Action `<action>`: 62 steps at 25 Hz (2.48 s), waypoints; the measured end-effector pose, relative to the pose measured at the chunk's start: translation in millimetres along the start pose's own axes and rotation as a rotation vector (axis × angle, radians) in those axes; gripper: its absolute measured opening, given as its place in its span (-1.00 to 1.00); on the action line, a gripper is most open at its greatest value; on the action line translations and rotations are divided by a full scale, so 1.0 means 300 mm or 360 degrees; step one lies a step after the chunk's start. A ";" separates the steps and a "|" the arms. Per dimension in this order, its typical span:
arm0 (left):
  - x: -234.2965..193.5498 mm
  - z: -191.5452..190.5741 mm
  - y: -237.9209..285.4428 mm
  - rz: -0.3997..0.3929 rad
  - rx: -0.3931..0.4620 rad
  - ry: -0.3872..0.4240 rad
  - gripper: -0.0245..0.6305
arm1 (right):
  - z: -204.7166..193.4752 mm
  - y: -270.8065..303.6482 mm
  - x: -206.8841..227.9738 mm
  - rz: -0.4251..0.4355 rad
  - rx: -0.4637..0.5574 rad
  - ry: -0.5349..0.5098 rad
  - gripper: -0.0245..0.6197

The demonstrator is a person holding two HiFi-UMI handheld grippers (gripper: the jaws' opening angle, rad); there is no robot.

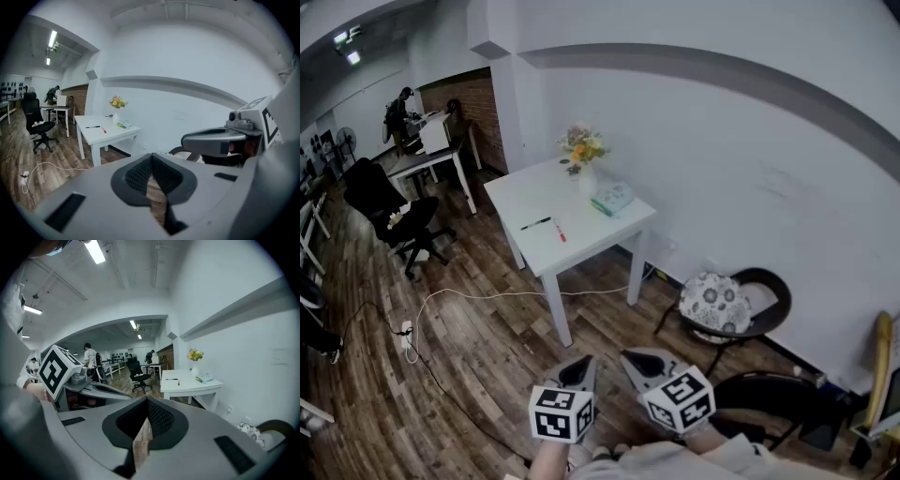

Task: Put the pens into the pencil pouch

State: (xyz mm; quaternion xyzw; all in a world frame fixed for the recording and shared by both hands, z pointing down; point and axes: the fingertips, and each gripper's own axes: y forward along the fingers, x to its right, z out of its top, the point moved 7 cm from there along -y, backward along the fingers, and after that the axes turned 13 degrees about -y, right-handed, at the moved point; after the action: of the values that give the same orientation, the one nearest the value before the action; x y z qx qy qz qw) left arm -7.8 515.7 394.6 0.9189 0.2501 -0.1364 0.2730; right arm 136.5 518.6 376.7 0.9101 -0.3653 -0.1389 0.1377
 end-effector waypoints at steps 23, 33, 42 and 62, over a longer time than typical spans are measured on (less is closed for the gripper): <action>-0.004 -0.013 -0.006 0.0080 0.0100 0.0006 -0.90 | -0.024 -0.013 0.020 -0.0074 0.0133 0.0108 -0.90; 0.042 -0.035 0.026 0.0092 0.0074 0.0005 -0.61 | -0.103 -0.016 0.048 -0.0050 0.0047 0.0136 -0.55; -0.003 -0.013 0.084 0.0095 0.0058 -0.0031 -0.57 | -0.132 0.017 0.101 -0.0071 0.0023 0.0224 -0.55; -0.380 0.475 0.529 -0.0063 0.0055 0.0056 -0.57 | 0.075 0.582 0.496 -0.0163 0.0046 0.0222 -0.55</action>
State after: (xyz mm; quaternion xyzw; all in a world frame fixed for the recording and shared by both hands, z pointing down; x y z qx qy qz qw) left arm -34.8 275.3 391.8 0.9206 0.2706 -0.1300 0.2497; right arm 122.5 289.1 394.6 0.9370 -0.3097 -0.0768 0.1422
